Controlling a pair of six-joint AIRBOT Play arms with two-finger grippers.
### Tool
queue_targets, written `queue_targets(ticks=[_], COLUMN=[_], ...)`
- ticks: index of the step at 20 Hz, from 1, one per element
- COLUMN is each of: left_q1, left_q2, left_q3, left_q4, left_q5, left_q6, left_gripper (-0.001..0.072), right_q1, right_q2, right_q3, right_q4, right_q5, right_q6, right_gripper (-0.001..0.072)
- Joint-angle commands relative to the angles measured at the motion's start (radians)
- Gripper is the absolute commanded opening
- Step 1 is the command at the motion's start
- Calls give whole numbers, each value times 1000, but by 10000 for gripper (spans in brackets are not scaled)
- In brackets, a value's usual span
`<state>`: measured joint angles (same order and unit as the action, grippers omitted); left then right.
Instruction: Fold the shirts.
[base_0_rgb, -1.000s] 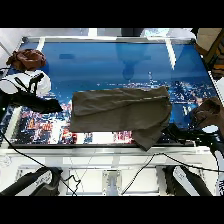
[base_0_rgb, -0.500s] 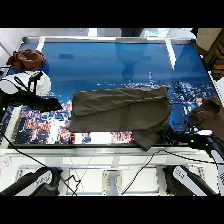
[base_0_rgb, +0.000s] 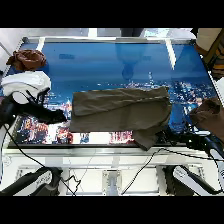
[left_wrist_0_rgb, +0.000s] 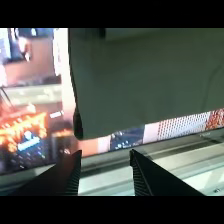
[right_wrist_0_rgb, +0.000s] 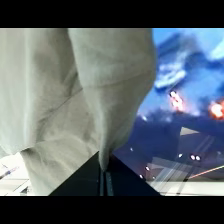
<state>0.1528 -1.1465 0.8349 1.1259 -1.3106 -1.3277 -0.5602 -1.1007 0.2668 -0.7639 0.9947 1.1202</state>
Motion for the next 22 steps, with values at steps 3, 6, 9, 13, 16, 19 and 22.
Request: queue_targets(ticks=[3,6,9,13,16,19,22], left_q1=[39,73,72,72,72,71,71], left_q2=[-1,-15,-76,-159,-190,-190,-190], left_q3=[-211,-251,-251,-251,-251,-251,-251], left_q4=[-177,-237,-237,-323,-397,-401,-406], left_q5=[180,264,253,270,282,296,289], left_q6=[-19,-19,-19,1,46,46,48], left_gripper=[565,562,550,524,434,241,11], right_q1=[1,1,1,1,1,1,1], right_q2=[-1,-1,-1,-1,-1,-1,-1], right_q3=[-1,-1,-1,-1,-1,-1,-1], right_q4=[-32,-28,-16,-13,-13,-13,-5], right_q5=[-76,-76,-76,-76,-78,-77,-84], right_q6=[-23,-22,-22,-22,-22,-22,-37], right_gripper=[28,28,28,28,28,28,27])
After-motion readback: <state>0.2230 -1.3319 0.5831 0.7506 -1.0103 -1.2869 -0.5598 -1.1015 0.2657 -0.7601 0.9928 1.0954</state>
